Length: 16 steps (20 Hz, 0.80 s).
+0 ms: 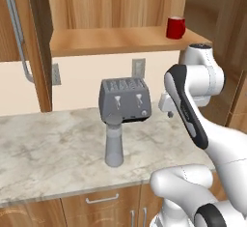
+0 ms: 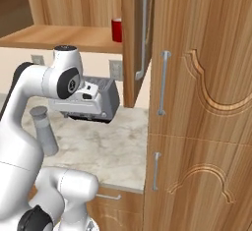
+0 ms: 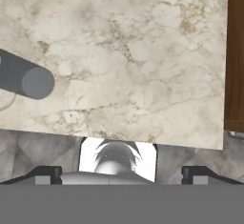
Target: There is a tray on the dining counter. Grab the cup, mug, and pitcher and place them on the tray. The pitcher may be placed next to the tray if it cannot fit the tray.
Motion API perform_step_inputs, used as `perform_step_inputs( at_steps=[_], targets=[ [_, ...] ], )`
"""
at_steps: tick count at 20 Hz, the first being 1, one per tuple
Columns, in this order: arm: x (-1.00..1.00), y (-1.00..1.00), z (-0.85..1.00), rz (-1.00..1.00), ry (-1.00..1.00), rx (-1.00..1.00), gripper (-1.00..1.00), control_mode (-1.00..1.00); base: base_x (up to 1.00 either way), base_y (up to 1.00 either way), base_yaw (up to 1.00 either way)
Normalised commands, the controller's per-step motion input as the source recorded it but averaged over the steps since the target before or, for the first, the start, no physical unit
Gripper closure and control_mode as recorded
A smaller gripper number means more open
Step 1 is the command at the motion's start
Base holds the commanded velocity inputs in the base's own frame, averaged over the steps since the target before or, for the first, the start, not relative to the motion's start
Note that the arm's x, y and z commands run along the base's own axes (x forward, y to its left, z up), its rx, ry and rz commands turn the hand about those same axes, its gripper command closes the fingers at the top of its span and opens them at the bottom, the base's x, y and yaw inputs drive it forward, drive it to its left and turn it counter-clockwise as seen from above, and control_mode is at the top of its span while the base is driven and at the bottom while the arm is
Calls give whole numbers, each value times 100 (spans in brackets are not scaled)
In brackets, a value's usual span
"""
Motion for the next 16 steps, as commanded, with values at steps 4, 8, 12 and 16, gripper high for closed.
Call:
perform_step_inputs(
  at_steps=[4,8,12,16],
  targets=[
    [0,0,0,0,0,0,-100,100,29,-4,0],
    [0,0,0,0,0,0,-100,100,1,-1,-6],
    [0,0,0,0,0,0,-100,100,2,0,-12],
    [0,0,0,0,0,0,-100,100,11,0,-13]
  ],
)
